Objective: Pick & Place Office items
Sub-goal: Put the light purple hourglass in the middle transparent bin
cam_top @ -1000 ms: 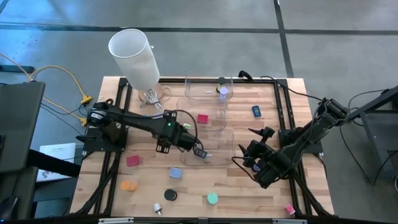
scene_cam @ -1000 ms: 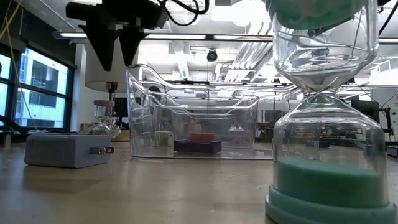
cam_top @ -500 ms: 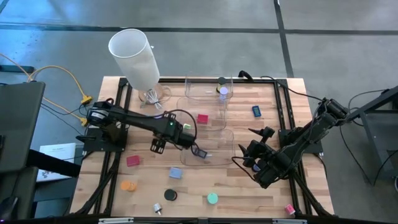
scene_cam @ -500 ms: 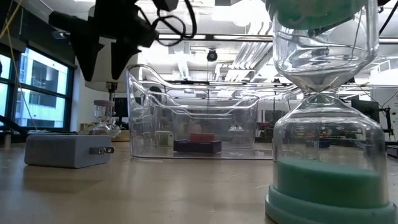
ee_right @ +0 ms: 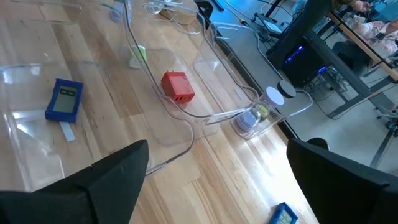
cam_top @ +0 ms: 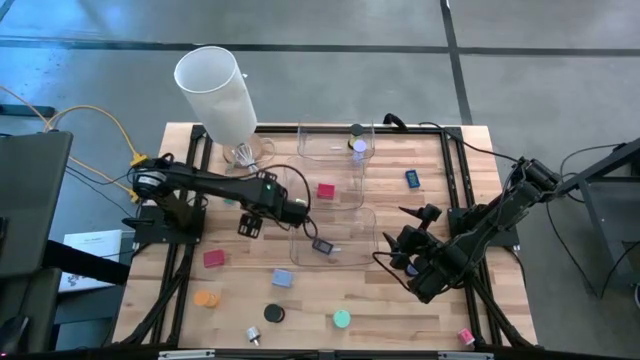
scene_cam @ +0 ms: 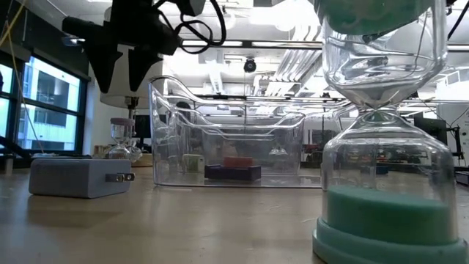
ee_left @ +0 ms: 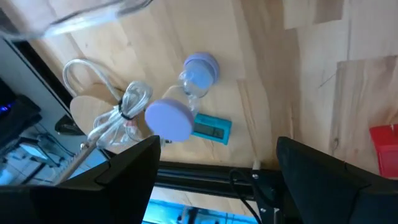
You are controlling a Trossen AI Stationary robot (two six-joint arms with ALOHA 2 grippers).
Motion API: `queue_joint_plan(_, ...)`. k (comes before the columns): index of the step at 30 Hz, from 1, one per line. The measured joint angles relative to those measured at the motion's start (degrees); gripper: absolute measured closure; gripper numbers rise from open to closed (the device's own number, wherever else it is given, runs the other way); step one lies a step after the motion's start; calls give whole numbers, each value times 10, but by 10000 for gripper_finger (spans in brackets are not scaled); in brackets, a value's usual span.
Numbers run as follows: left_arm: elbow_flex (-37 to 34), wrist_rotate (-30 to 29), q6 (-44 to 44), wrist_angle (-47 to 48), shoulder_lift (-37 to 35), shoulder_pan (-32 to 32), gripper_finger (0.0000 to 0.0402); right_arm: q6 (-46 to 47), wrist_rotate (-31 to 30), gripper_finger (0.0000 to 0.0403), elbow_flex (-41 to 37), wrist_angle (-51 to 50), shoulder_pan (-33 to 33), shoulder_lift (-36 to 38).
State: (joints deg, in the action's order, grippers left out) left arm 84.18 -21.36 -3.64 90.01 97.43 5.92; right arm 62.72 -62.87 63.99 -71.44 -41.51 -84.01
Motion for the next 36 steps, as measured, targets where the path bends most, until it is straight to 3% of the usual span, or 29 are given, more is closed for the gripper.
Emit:
queue_joint_plan(19, -7, 41, -46, -34, -31, -72, 88, 0, 0, 31, -5, 6, 0, 0)
queue_joint_plan(36, -147, 36, -63, -148, -109, -92, 88, -1, -6, 31, -54, 48, 16, 0)
